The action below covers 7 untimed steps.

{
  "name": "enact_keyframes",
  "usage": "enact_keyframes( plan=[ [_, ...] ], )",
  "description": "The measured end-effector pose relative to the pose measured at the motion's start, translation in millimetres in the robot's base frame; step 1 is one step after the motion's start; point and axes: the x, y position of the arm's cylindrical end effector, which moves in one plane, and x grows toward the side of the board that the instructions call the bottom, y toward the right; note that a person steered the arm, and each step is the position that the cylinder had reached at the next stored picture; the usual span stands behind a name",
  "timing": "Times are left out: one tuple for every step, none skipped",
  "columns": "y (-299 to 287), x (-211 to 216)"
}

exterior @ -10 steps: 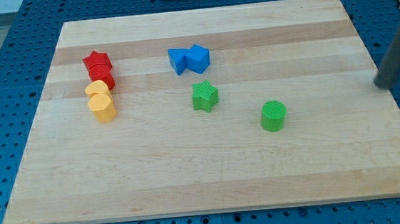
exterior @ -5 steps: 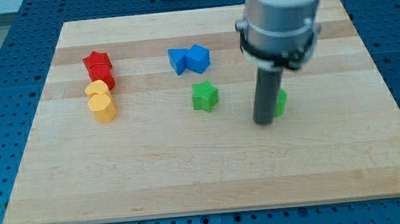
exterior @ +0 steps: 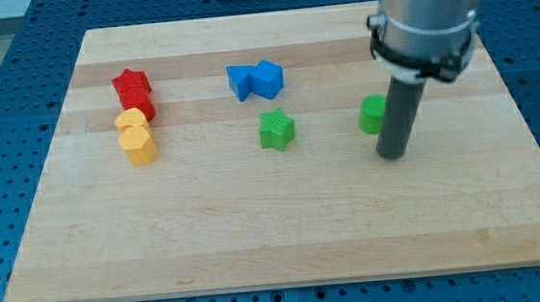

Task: Push green circle closer to blue cube

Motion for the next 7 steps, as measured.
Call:
enact_keyframes(
  plan=[
    [-4,-49],
    [-10,-54],
    [6,-47],
    [-2,-93],
    [-30,-115],
    [-18,-114],
    [16,-91]
  ],
)
